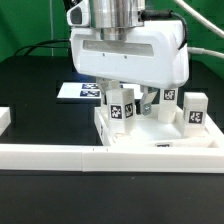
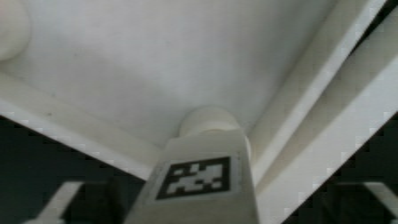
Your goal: Assemble square table
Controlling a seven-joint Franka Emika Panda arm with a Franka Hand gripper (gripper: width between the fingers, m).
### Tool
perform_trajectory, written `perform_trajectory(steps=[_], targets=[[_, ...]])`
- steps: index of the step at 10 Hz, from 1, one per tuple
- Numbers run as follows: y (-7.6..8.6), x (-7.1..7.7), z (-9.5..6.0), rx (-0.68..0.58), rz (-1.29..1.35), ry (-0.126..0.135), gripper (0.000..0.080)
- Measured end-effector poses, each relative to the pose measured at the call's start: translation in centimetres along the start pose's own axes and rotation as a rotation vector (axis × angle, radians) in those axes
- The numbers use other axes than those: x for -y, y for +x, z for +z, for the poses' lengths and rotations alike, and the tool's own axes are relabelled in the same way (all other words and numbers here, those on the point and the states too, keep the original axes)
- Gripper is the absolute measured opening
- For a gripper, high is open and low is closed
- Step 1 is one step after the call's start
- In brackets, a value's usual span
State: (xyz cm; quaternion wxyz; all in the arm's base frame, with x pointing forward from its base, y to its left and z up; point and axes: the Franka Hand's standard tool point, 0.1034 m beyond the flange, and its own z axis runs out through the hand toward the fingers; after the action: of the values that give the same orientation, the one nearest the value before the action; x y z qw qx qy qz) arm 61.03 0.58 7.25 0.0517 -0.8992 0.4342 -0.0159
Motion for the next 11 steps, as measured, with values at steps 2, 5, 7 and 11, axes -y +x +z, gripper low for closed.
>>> perform_trajectory(steps=[2,5,7,11], targets=[[-0.09,0.07,0.01,0.001,0.141,0.001,0.0286],[-0.16,0.14,0.03,0.006,0.338,0.006,0.0288],[-0.19,0.16,0.04,0.008,0.453,0.007,0.0288],[0.35,0.52,0.16,0.029,0.927,0.024,0.0290]])
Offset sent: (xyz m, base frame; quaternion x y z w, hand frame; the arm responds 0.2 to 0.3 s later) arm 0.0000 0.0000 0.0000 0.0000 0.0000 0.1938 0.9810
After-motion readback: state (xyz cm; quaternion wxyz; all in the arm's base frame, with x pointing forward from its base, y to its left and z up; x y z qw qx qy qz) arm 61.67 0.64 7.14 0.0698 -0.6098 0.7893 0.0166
